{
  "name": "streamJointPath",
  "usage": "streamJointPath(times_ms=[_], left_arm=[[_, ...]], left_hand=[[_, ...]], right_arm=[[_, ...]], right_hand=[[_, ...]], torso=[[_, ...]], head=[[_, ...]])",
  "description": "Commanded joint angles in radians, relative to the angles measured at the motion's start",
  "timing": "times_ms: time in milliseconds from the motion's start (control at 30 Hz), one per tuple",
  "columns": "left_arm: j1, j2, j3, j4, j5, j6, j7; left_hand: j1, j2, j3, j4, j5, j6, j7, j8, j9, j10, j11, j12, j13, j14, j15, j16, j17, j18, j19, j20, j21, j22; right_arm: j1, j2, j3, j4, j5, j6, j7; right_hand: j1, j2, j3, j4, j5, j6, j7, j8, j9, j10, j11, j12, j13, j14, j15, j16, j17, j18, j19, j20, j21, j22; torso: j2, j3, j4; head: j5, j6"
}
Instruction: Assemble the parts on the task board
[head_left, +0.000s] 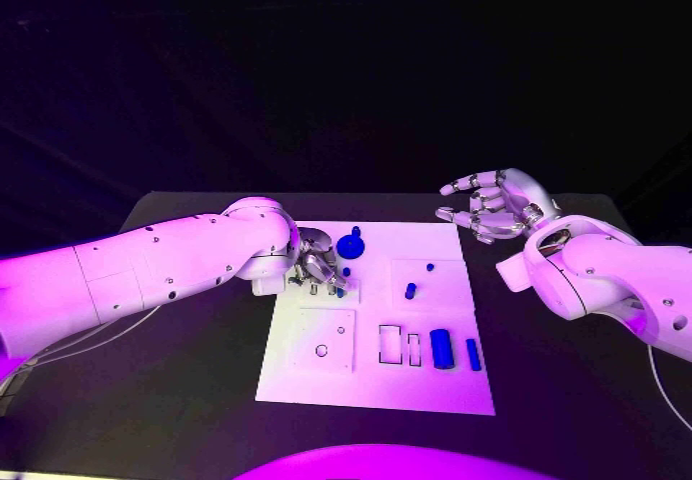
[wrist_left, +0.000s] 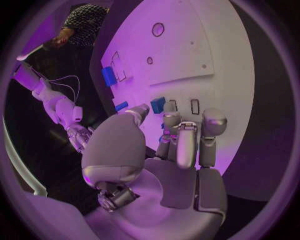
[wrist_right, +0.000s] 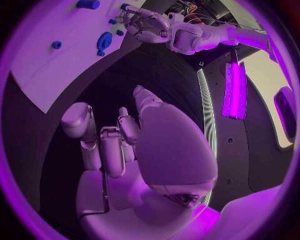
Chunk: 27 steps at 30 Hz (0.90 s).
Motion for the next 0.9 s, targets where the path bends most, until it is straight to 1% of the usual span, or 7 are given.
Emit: streamJointPath(times_ms=[33,233,367,567,733,833,900], left_arm=[[0.002,0.005,0.0,-0.002,0.019,0.02,0.0],[0.002,0.006,-0.001,-0.003,0.032,0.013,0.001],[0.002,0.004,-0.001,-0.003,0.052,-0.009,0.001],[0.002,0.0,-0.001,-0.002,0.082,-0.033,0.001],[0.002,-0.008,-0.001,0.006,0.094,-0.043,0.001],[0.002,-0.023,-0.001,0.022,0.097,-0.055,0.0],[0.002,-0.033,0.0,0.032,0.092,-0.067,0.0]], left_hand=[[0.027,0.006,0.015,0.0,0.0,-0.007,-0.001,0.004,0.006,-0.001,-0.007,-0.002,0.0,0.014,-0.007,0.002,0.046,-0.009,0.003,-0.005,0.005,0.003],[0.067,0.02,0.041,0.0,0.001,-0.008,-0.003,0.004,0.015,0.001,-0.01,-0.002,0.003,0.015,-0.009,0.003,0.048,-0.009,0.003,-0.006,0.009,0.008],[0.153,0.026,0.137,-0.001,0.001,-0.012,-0.011,0.025,0.052,0.003,-0.017,-0.006,0.003,0.016,-0.015,0.001,0.049,-0.01,0.002,-0.009,0.014,0.016],[0.204,-0.028,0.358,-0.033,0.002,-0.038,-0.016,0.07,0.142,0.019,-0.023,0.001,0.013,0.019,-0.02,0.001,0.056,-0.011,0.002,-0.015,0.025,0.03],[0.189,-0.05,0.422,-0.056,0.002,-0.039,-0.016,0.076,0.165,0.025,-0.023,0.003,0.016,0.023,-0.021,0.004,0.063,-0.012,0.004,-0.016,0.03,0.036],[0.168,-0.086,0.505,-0.103,0.005,-0.028,-0.019,0.075,0.182,0.043,-0.026,0.008,0.025,0.036,-0.024,0.016,0.085,-0.013,0.014,-0.021,0.041,0.052],[0.151,-0.096,0.53,-0.12,0.006,-0.02,-0.019,0.074,0.189,0.054,-0.029,0.012,0.03,0.042,-0.027,0.022,0.097,-0.016,0.024,-0.023,0.048,0.066]], right_arm=[[-0.001,0.001,0.001,0.0,-0.001,0.016,0.001],[-0.002,0.003,0.001,-0.002,-0.001,0.02,-0.001],[-0.003,0.004,0.0,-0.004,-0.001,0.028,-0.006],[-0.007,0.005,0.0,-0.006,-0.001,0.034,-0.01],[-0.009,0.004,0.0,-0.007,-0.001,0.038,-0.011],[-0.013,0.001,0.0,-0.006,-0.001,0.038,-0.011],[-0.015,0.0,0.0,-0.007,-0.001,0.039,-0.012]], right_hand=[[0.0,0.004,0.0,0.004,0.004,-0.006,0.001,-0.002,-0.002,-0.003,0.002,-0.001,-0.001,0.057,0.008,-0.004,0.099,0.015,-0.005,0.002,-0.006,0.0],[0.001,0.007,0.001,0.003,0.007,-0.005,0.0,-0.001,-0.002,-0.002,0.002,0.0,-0.001,0.057,0.008,-0.005,0.099,0.016,-0.005,0.002,-0.007,-0.001],[0.001,0.007,0.001,0.003,0.008,-0.005,0.0,-0.001,-0.002,-0.004,0.002,-0.002,-0.003,0.056,0.008,-0.006,0.095,0.017,-0.008,0.002,-0.013,-0.005],[0.001,0.007,0.002,0.002,0.009,-0.005,0.0,-0.001,-0.002,-0.005,0.002,-0.003,-0.005,0.055,0.008,-0.007,0.094,0.017,-0.008,0.002,-0.014,-0.005],[0.001,0.007,0.002,0.002,0.009,-0.005,0.0,-0.001,-0.002,-0.005,0.002,-0.003,-0.005,0.055,0.008,-0.007,0.094,0.017,-0.008,0.002,-0.014,-0.005],[0.002,0.007,0.002,0.002,0.011,-0.006,0.001,-0.001,-0.003,-0.008,0.002,-0.006,-0.008,0.054,0.008,-0.009,0.089,0.019,-0.012,0.002,-0.024,-0.011],[0.002,0.007,0.002,0.002,0.011,-0.006,0.001,-0.001,-0.003,-0.008,0.002,-0.006,-0.008,0.054,0.008,-0.009,0.089,0.019,-0.012,0.002,-0.024,-0.011]], torso=[[0.0,0.0002,0.0001],[0.0,0.0005,0.0008],[0.0,0.0002,0.0005],[-0.001,0.0,0.0016],[-0.002,0.0008,0.0017],[-0.003,0.0018,0.0046],[-0.003,0.0016,0.0054]], head=[[-0.001,-0.002],[0.0,-0.002],[0.001,-0.003],[0.002,-0.001],[0.01,0.002],[0.011,0.004],[0.012,0.004]])
